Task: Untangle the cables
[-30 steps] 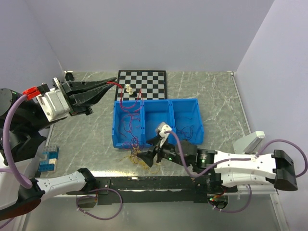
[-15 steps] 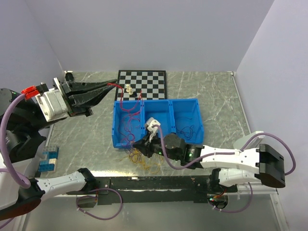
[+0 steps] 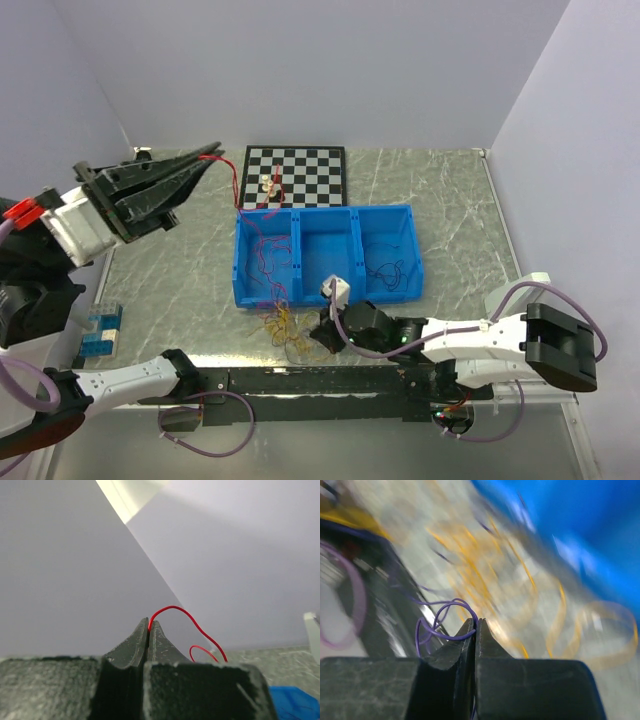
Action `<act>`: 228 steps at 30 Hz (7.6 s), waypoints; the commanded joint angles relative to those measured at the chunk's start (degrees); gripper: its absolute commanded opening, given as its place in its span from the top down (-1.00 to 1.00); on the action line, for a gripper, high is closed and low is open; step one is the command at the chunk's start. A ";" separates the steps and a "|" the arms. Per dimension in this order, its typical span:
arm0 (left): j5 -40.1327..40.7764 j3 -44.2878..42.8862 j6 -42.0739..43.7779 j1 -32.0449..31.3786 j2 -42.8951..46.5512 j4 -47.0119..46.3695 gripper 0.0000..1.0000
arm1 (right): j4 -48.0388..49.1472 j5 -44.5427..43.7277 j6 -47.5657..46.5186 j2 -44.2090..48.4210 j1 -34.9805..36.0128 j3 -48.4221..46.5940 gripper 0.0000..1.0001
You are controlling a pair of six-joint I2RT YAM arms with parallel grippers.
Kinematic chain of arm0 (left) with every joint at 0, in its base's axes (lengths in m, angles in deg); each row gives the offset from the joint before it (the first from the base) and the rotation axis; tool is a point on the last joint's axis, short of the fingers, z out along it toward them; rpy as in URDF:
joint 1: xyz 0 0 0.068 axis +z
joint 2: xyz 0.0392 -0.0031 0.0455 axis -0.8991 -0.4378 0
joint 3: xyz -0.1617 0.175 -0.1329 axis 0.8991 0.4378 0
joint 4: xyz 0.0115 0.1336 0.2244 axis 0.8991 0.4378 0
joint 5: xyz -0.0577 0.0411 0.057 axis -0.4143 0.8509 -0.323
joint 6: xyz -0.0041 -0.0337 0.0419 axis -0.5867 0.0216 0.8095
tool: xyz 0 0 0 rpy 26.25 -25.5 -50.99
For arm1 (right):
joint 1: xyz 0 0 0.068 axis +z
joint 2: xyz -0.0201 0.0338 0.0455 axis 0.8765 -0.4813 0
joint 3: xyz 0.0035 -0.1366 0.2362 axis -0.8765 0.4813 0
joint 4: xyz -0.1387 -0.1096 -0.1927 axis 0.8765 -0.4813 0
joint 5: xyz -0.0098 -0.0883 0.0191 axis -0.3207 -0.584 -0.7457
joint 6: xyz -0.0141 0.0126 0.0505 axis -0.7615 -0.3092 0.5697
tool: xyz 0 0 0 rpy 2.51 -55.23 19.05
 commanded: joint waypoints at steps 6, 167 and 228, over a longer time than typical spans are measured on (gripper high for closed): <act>3.61 -3.46 8.64 0.18 -0.57 -14.54 0.98 | -8.86 -5.23 10.10 4.38 1.84 6.67 1.00; 1.15 74.65 20.68 -13.88 -5.06 -7.85 0.25 | -15.53 -10.69 7.73 20.37 3.25 2.63 1.00; 7.65 82.59 30.21 -11.78 6.72 -2.13 0.70 | -39.52 -12.88 -43.25 13.36 4.39 -87.27 1.00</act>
